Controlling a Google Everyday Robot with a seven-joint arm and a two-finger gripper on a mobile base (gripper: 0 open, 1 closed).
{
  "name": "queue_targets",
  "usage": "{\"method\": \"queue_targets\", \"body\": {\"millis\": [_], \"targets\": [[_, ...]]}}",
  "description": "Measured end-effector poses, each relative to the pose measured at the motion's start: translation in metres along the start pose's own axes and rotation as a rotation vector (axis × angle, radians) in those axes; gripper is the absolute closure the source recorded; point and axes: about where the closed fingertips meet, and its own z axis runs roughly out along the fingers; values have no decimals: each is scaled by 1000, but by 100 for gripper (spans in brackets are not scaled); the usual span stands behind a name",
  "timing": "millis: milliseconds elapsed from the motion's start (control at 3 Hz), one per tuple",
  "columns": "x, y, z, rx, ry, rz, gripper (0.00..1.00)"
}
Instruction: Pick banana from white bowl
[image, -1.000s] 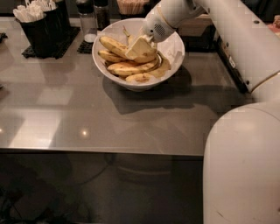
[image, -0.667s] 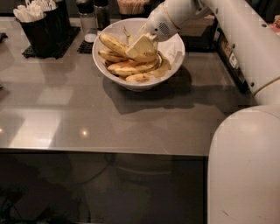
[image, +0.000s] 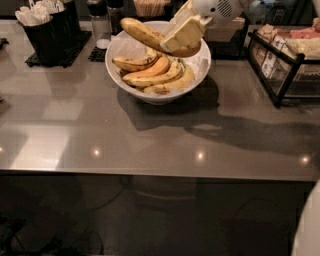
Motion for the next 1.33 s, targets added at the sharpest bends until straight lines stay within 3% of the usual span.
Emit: {"method": "queue_targets", "body": {"millis": [333,667,1000,1333], "targets": [[-13,50,-51,51,-16,2,100],[-2,92,-71,79,-96,35,100],[25,103,-92,114,-97,97,100],[25,103,-92,114,-97,97,100]]}}
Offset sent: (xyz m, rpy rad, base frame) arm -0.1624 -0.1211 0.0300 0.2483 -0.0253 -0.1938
